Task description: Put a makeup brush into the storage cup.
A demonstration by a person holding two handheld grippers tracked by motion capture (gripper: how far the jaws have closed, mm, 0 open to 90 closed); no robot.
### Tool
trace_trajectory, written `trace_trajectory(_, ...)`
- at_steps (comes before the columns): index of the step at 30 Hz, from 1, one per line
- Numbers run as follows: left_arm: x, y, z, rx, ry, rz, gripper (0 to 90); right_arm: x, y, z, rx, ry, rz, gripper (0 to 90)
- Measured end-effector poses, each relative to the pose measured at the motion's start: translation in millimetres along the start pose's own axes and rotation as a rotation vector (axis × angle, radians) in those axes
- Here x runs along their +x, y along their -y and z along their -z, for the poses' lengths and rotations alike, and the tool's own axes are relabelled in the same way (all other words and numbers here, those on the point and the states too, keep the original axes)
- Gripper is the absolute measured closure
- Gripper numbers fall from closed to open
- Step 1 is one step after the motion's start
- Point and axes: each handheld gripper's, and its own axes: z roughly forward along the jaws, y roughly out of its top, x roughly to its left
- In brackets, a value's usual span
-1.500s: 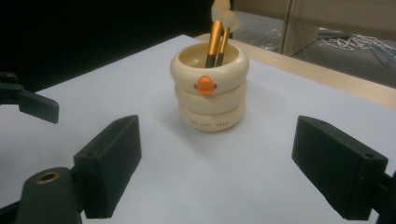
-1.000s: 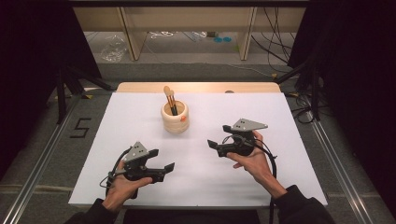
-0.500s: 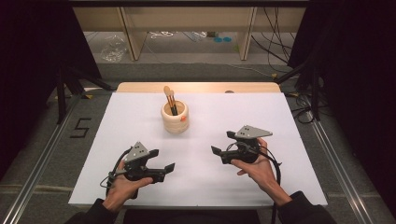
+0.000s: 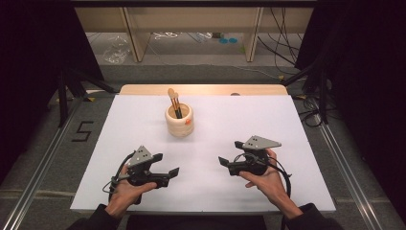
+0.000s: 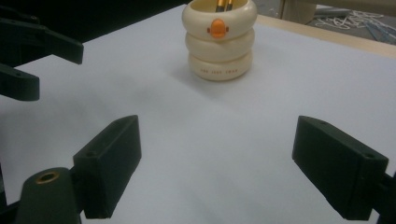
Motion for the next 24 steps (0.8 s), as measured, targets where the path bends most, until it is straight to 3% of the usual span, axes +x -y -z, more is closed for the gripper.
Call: trace_trajectory(24,-0.8,-0.5,-0.6,0.003,-0.003,0.000,16.2,-0.3,6.7,5.3,-0.005,0.023,-0.007,16.4)
